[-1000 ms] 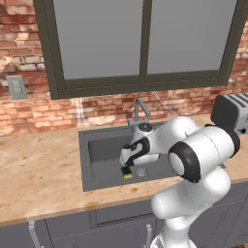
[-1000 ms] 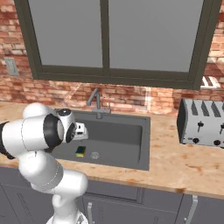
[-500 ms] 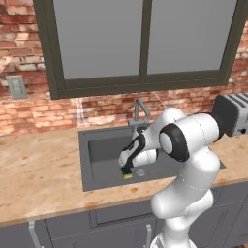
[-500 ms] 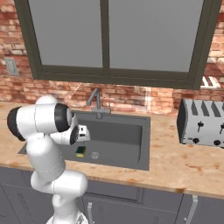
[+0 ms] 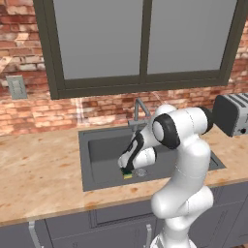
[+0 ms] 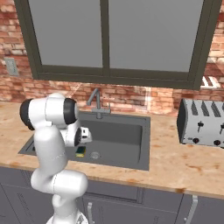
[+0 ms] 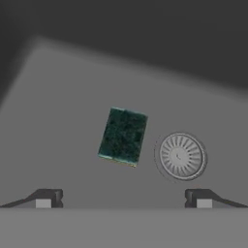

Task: Pick up the dish brush and sponge from the sink, and place them back in the cabinet, and close the cabinet doors.

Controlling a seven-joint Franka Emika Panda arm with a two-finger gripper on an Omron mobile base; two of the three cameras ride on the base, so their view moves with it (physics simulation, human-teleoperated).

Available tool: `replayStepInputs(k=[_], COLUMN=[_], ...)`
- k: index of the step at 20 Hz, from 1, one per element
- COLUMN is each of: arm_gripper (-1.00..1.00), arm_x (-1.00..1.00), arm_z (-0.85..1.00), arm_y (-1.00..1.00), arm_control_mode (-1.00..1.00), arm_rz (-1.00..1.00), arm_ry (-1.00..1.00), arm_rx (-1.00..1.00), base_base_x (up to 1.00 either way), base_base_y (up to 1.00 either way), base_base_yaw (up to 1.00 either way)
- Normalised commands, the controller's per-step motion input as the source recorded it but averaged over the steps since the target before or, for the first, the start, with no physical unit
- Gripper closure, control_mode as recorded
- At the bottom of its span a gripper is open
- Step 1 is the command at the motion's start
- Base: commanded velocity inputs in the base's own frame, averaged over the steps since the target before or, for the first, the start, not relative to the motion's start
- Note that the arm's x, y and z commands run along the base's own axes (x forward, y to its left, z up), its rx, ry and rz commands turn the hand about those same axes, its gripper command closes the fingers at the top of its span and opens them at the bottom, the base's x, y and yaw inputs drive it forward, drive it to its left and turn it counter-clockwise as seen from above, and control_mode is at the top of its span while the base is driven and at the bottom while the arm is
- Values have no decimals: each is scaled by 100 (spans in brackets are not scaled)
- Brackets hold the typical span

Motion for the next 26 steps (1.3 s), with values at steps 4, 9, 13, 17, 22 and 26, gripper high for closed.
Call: replayStepInputs(k=[4, 9, 13, 17, 22, 26], arm_gripper=[-100, -100, -100, -100, -100, -100], arm_x=[24, 24, 25, 23, 12, 0], arm_z=[-27, -23, -20, -14, -10, -2], arm_y=[10, 15, 18, 9, 1, 0], arm_control_mode=[-100, -100, -100, -100, -100, -100], arm_rz=[0, 0, 0, 0, 0, 0], arm_ry=[0, 0, 0, 0, 0, 1], arm_rx=[0, 0, 0, 0, 0, 0], base_base_x=[0, 0, 0, 0, 0, 0], base_base_y=[0, 0, 0, 0, 0, 0], base_base_yaw=[0, 0, 0, 0, 0, 0])
